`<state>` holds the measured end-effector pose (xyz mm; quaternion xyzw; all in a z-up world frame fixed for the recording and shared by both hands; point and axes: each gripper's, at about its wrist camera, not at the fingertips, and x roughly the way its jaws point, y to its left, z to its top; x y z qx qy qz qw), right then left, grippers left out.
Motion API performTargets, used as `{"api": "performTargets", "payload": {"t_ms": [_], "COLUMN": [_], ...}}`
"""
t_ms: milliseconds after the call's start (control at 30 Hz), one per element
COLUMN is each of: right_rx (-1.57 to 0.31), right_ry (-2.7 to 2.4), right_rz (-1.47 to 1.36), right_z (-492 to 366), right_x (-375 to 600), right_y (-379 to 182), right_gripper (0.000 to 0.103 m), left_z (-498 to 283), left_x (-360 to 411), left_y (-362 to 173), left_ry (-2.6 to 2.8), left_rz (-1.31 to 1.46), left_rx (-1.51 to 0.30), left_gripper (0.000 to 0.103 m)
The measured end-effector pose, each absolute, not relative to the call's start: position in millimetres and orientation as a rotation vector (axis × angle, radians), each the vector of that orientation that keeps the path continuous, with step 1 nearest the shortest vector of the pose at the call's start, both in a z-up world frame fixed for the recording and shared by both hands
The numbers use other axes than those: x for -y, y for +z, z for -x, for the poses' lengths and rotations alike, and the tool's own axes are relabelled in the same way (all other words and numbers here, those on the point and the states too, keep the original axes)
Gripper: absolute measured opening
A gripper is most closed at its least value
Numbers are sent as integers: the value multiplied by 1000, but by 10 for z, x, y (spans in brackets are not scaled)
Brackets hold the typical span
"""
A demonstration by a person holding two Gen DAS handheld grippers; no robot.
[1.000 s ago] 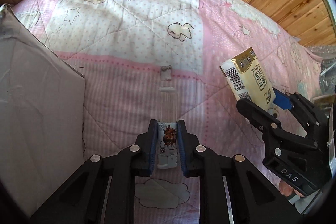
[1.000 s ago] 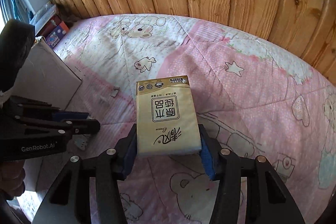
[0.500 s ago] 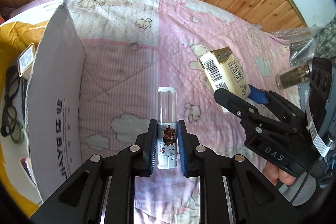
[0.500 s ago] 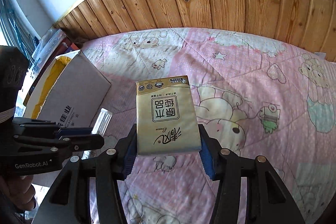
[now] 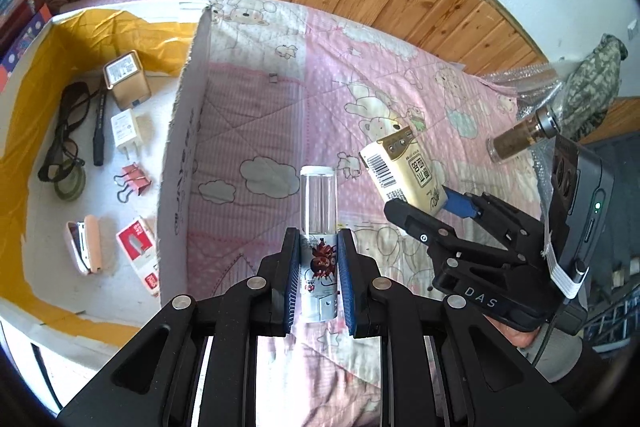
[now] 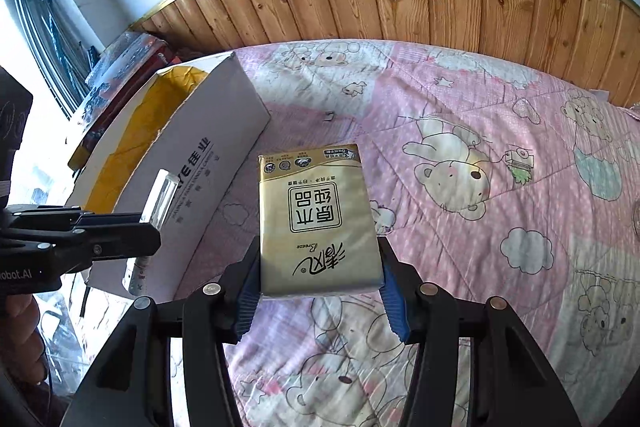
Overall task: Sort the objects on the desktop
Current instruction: 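Carry the tissue pack and clear tube over into the white box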
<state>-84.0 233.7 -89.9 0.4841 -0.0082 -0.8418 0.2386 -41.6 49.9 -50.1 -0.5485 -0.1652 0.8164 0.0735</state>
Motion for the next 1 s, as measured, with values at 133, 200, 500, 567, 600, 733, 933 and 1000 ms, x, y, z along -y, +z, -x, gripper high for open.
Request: {"api": "performTargets", "payload": {"t_ms": [133,200,500,567,600,733,933,1000], "right_rx": [-25,-46,-149,-172,-182,-228,-297,-315], "right_ry": [-2287,-2276,-2231,-2223,-2218,-2203,-2168,-2152], "right_rz": [-1299,-1285,-1237,-1224,-1217,-1186,-1130,-1113], "right_z": [666,589,299,253,230,157,81,60], "right_x": [-2179,-2100,-1796,-1732,-1702,-1571,-1362,-1281], "right_y": [-795,-748,-601,-568,-554,-477,-352,-317], "right_gripper": [54,54,54,54,54,54,54,54], "left_z": [254,185,-135,-185,-206,-285,-378,-411], "left_x": [-347,-278,21,79,108,233,437,518], "left_y": [-424,-394,-243,-225,-221,-205,-163,-145], "left_ry": [2496,2523,2633,2646,2652,2680,2714,2725], "left_rz": [1646,1652,1625,1625,1626,1627,1610,1602], "left_rx": [541,555,581,597,606,642,711,741], "left_gripper": [18,18,18,18,18,18,18,18]}}
